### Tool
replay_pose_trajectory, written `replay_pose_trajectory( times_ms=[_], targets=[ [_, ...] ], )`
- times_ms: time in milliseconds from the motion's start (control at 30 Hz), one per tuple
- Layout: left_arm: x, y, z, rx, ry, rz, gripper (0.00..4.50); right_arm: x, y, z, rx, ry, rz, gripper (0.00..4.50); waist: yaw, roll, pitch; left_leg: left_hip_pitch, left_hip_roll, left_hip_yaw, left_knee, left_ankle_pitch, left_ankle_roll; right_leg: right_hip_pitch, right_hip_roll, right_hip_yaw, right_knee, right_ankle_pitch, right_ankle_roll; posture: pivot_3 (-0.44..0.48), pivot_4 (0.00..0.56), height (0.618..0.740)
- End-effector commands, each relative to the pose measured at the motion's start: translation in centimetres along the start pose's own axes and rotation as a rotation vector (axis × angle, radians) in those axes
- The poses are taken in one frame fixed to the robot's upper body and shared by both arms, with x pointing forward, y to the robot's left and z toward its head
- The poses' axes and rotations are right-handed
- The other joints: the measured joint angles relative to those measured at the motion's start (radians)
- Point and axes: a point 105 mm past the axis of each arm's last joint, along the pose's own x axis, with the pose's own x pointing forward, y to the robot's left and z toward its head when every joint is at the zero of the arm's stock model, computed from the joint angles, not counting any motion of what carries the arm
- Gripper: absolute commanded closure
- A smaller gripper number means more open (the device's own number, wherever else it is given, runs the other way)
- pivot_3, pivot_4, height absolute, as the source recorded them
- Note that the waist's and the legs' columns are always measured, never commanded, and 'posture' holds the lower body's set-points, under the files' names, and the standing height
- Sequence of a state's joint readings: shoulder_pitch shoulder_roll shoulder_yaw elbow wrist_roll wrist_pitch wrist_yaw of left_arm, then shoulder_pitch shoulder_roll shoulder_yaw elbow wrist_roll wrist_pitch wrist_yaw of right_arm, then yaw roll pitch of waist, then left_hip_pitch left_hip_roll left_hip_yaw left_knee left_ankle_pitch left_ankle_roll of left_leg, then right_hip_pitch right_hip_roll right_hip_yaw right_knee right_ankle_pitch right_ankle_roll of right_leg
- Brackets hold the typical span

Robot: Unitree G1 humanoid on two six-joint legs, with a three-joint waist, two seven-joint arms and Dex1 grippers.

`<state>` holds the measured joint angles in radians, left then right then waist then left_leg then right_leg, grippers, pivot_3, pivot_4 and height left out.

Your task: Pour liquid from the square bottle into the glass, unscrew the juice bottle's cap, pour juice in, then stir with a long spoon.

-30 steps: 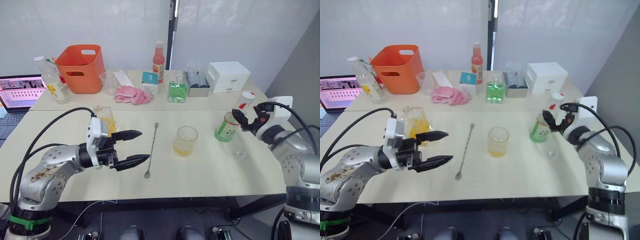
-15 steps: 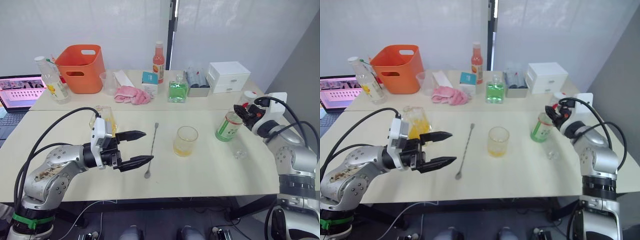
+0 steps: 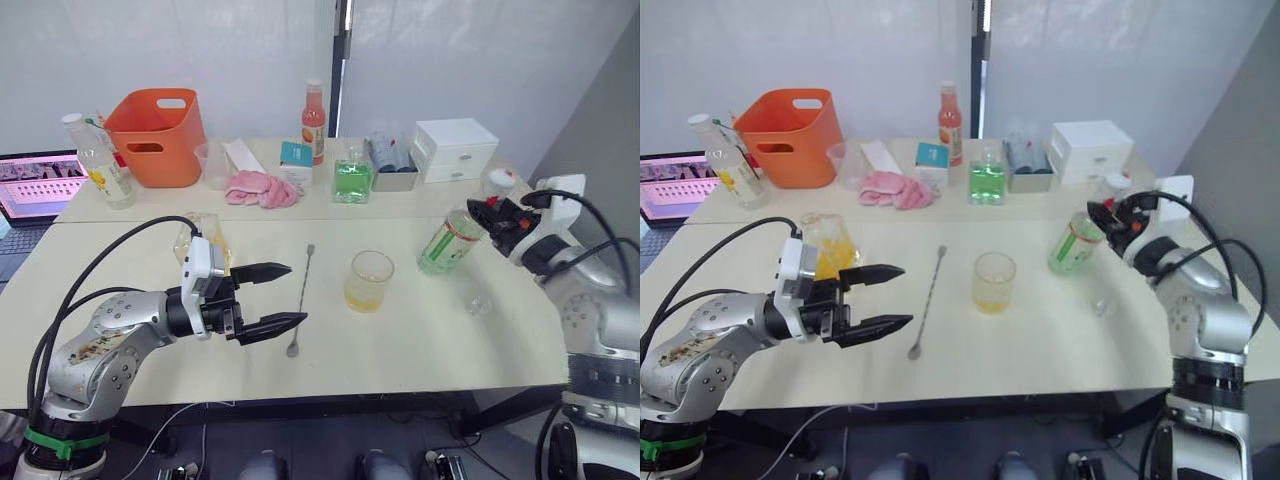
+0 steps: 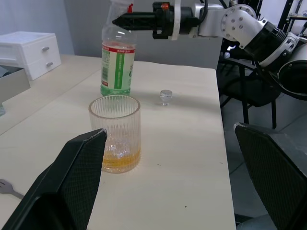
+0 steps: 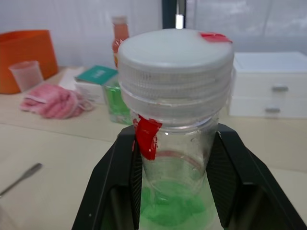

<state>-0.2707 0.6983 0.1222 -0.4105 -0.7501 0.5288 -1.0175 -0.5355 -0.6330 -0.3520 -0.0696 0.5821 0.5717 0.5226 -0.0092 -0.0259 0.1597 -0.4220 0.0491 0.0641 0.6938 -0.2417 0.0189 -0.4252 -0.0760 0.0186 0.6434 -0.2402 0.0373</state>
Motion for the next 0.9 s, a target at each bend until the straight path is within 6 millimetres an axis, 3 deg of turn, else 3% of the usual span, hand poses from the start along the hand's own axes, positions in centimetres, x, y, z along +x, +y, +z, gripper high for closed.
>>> replay_pose_trajectory(
  times_ms=[33, 367, 567, 900],
  targets=[
    [-0.1, 0.2, 0.8, 0.030, -0.017, -0.014, 0.00, -2.0, 2.8, 4.5, -0.043, -0.088, 0.141, 3.16, 0.005, 0.000, 0.000, 0.000, 0.000, 0.000, 0.000, 0.000, 0.000, 0.000, 0.000, 0.000, 0.000, 0.000, 0.000, 0.000, 0.150, 0.715],
    [0.3, 0.7, 0.7, 0.027, -0.012, -0.054, 0.00, -5.8, 9.7, 6.7, 0.017, -0.023, 0.478, 3.16, 0.008, 0.000, 0.000, 0.000, 0.000, 0.000, 0.000, 0.000, 0.000, 0.001, 0.000, 0.000, -0.001, 0.000, 0.000, 0.000, 0.150, 0.715],
    [0.6, 0.6, 0.4, 0.031, 0.001, -0.085, 0.00, -7.0, 13.6, 4.8, 0.068, 0.068, 0.642, 3.16, 0.009, 0.000, 0.000, 0.000, 0.000, -0.001, 0.001, 0.000, 0.000, 0.001, 0.000, 0.000, -0.002, 0.000, 0.000, 0.000, 0.150, 0.715],
    [0.7, 0.3, -0.1, 0.079, 0.035, -0.121, 0.00, -6.2, 17.4, 0.4, 0.009, 0.122, 0.650, 3.16, 0.011, 0.000, 0.000, 0.000, 0.000, -0.001, 0.001, 0.000, 0.000, 0.001, 0.000, 0.000, -0.002, 0.000, 0.001, 0.000, 0.150, 0.715]
  ],
)
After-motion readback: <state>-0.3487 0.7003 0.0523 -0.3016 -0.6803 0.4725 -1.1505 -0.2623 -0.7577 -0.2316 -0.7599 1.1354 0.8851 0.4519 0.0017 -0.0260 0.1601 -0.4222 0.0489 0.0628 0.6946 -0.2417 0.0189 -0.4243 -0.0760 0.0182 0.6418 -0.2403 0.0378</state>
